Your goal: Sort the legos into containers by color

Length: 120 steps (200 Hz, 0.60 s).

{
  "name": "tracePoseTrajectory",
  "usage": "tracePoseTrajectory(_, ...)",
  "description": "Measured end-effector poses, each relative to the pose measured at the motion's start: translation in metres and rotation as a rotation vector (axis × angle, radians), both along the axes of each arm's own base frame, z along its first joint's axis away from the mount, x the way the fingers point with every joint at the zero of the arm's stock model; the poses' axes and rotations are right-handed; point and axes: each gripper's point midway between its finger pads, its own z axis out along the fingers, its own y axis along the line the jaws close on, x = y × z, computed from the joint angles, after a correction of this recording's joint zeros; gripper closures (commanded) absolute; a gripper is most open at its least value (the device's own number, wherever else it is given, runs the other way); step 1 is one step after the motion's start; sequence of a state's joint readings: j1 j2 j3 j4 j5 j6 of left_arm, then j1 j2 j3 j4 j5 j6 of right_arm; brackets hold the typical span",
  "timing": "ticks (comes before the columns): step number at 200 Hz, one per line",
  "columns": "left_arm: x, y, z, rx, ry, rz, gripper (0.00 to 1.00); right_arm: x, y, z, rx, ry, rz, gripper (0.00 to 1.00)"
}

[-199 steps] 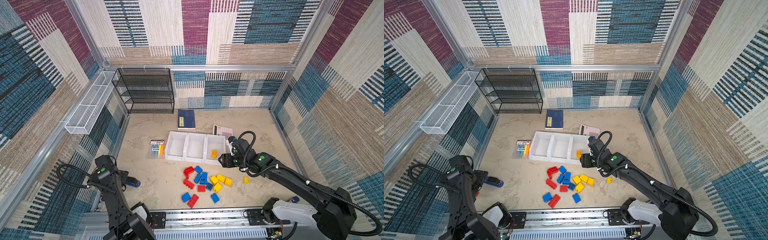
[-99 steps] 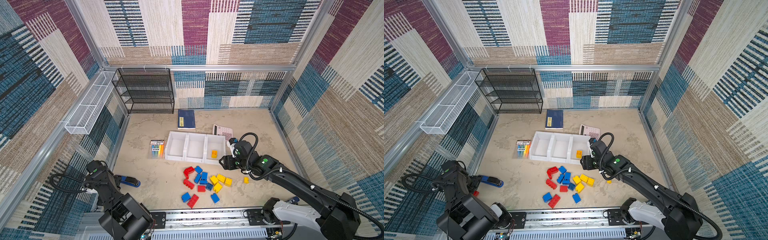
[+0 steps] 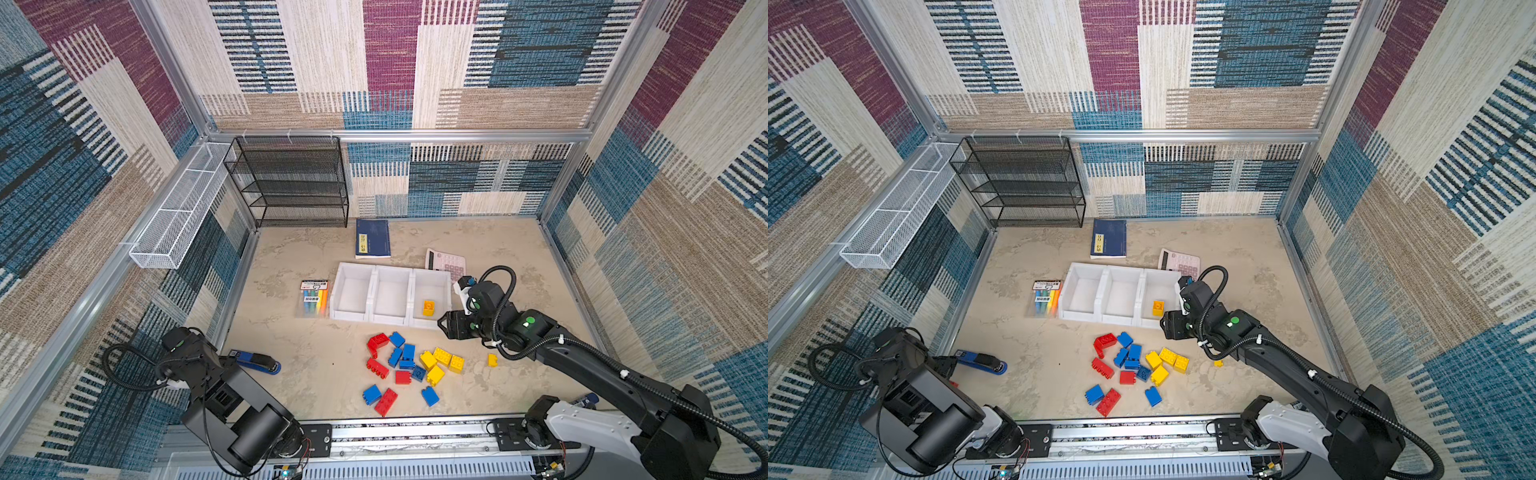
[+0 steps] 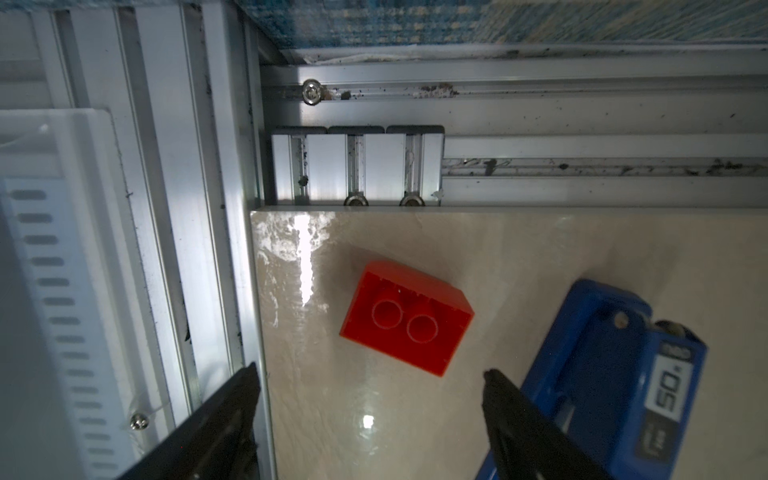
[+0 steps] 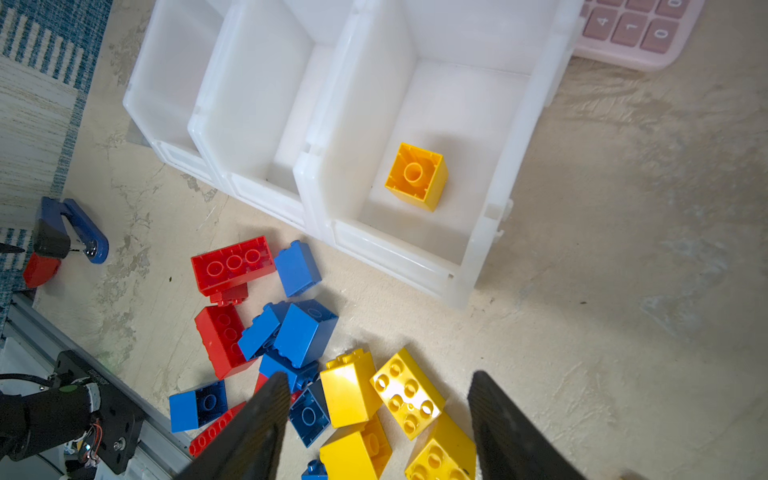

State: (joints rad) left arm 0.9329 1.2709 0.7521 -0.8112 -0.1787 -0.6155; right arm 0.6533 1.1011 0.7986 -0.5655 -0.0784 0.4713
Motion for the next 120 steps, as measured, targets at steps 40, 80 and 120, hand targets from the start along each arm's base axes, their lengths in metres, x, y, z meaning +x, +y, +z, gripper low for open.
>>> tracePoseTrajectory(40, 0.002, 0.004, -0.006, -0.009, 0.015, -0.017, 0.16, 0.000, 0.000, -0.002, 0.001, 0.010, -0.008, 0.29)
tracePoseTrajectory(80, 0.004, 0.008, -0.015, -0.030, 0.038, -0.038, 0.19, 0.000, 0.000, -0.002, 0.005, 0.013, -0.014, 0.29)
tracePoseTrajectory(120, 0.009, 0.013, -0.023, -0.046, 0.044, -0.063, 0.23, -0.001, -0.001, -0.003, 0.007, 0.016, -0.020, 0.29)
